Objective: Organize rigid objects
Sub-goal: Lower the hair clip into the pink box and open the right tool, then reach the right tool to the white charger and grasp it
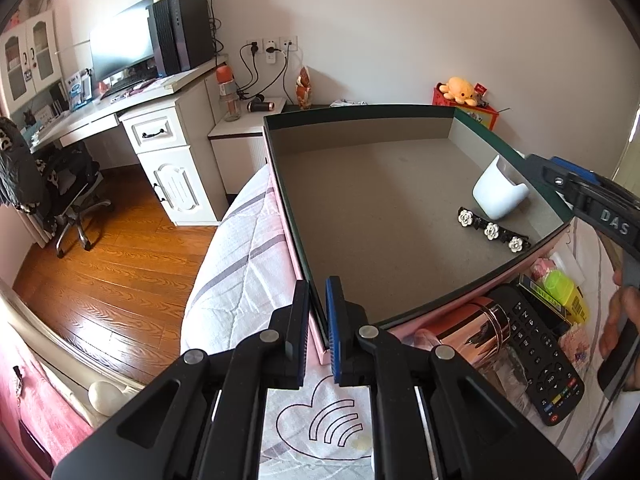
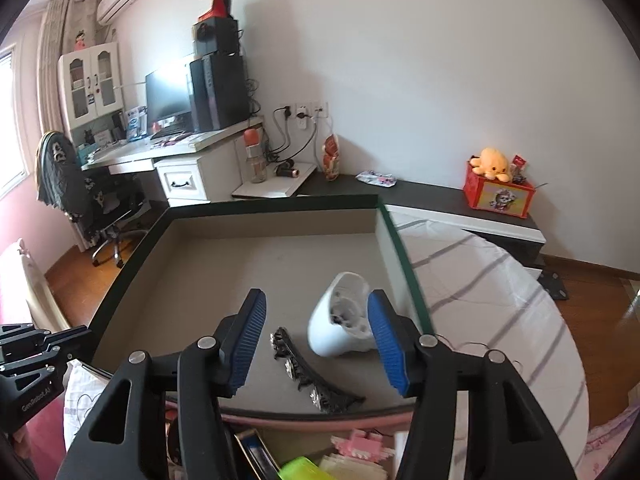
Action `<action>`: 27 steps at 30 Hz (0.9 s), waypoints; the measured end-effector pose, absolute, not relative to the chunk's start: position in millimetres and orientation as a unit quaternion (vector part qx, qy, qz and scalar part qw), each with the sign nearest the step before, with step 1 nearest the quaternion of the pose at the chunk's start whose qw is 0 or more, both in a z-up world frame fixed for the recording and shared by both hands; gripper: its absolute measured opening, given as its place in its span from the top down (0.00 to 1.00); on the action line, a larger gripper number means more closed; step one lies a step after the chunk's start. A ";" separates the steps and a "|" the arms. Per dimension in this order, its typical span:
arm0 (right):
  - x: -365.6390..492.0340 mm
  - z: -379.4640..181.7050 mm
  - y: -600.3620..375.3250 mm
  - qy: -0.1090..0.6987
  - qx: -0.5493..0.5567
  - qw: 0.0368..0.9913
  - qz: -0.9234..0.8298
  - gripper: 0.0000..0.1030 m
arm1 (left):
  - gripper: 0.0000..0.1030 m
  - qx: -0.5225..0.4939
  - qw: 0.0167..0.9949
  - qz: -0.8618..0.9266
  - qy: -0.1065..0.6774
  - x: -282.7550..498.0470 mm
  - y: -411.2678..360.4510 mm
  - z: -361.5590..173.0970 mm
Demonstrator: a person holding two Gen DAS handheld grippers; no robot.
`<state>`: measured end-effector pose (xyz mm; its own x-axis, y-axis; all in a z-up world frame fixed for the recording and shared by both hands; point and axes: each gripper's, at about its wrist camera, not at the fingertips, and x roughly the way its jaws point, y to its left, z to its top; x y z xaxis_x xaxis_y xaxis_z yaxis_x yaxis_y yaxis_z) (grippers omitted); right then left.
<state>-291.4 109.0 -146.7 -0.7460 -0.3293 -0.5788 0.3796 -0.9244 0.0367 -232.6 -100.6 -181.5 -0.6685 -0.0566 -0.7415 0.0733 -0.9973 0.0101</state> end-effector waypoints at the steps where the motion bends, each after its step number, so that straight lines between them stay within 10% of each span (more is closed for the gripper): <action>1: -289.3 -145.8 112.0 0.044 0.301 0.184 -0.935 0.46 | 0.92 0.406 0.035 -0.913 0.010 -232.6 -100.6 -181.4; 27: -222.7 -195.0 176.0 -0.013 0.371 0.102 -0.923 0.37 | 0.92 0.408 0.043 -0.912 0.001 -231.2 -99.1 -181.0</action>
<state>-222.7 176.0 -195.0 -0.7038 -0.1986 -0.6820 0.1790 -0.9787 0.1003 -231.2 -99.1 -181.0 -0.6637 -0.0787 -0.7439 0.0798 -0.9962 0.0342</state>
